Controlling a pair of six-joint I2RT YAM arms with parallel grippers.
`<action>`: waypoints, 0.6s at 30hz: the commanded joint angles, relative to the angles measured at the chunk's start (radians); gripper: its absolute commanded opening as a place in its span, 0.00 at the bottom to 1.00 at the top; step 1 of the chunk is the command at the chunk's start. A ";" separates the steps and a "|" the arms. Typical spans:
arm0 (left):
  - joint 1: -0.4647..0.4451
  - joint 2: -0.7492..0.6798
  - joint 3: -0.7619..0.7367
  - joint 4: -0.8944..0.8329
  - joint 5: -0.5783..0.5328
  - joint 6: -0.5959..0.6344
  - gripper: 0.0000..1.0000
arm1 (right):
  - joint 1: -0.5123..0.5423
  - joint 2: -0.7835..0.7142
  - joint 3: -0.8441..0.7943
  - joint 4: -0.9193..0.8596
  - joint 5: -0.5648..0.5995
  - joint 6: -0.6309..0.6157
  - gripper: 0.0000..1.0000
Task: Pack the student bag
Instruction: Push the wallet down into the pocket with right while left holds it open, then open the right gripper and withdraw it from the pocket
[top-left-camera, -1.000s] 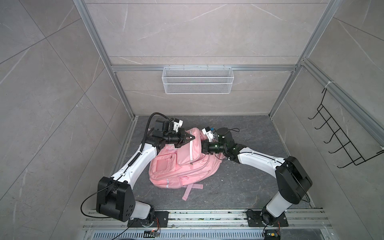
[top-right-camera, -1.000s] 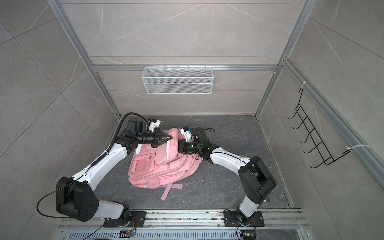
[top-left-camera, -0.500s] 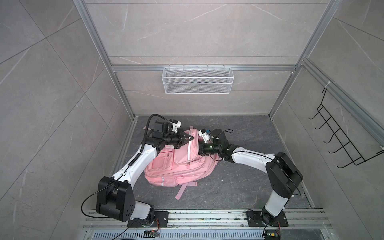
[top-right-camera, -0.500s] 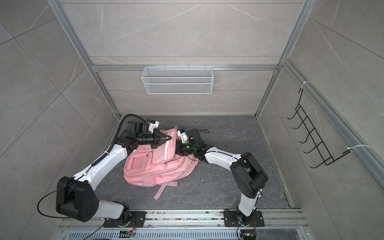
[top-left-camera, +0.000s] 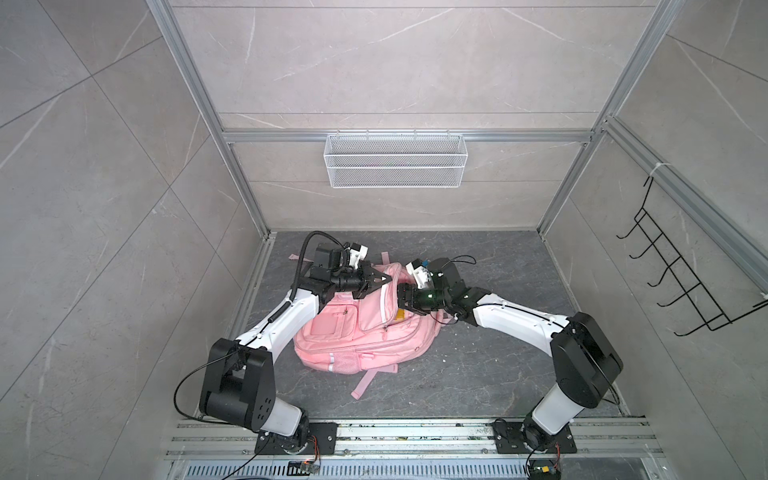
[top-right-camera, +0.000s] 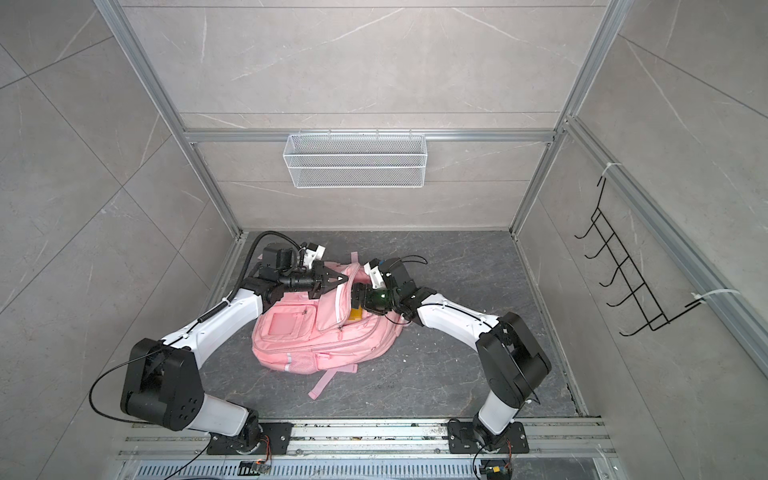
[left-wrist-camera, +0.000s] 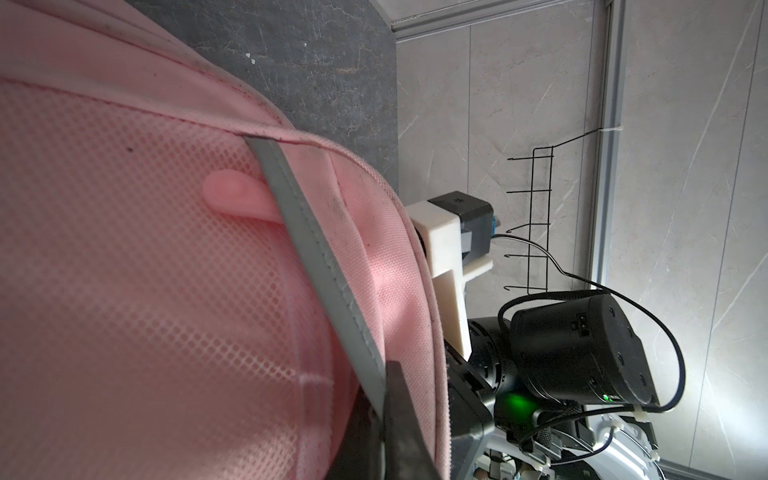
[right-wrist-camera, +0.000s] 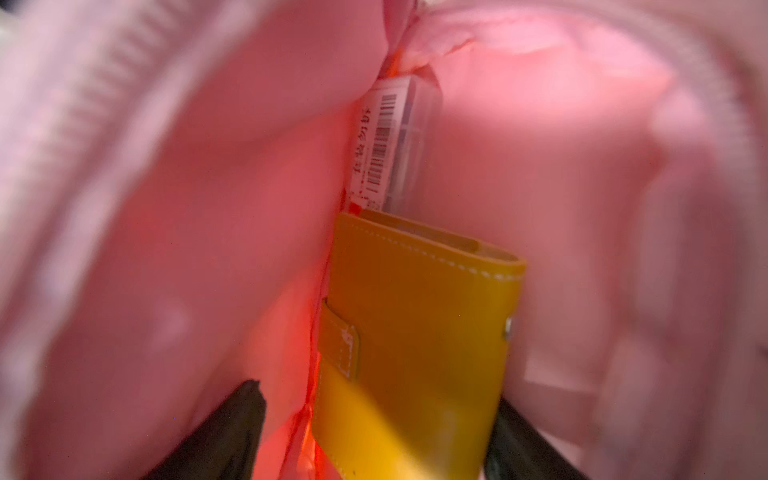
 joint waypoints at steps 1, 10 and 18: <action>0.009 0.028 0.011 0.170 0.027 0.018 0.00 | 0.006 -0.058 -0.005 -0.043 0.003 -0.047 0.87; 0.006 0.126 0.038 0.199 0.005 0.021 0.00 | -0.019 -0.120 0.014 -0.159 0.086 -0.102 0.89; -0.006 0.176 0.079 0.057 -0.072 0.119 0.00 | -0.023 -0.219 0.093 -0.519 0.486 -0.199 0.87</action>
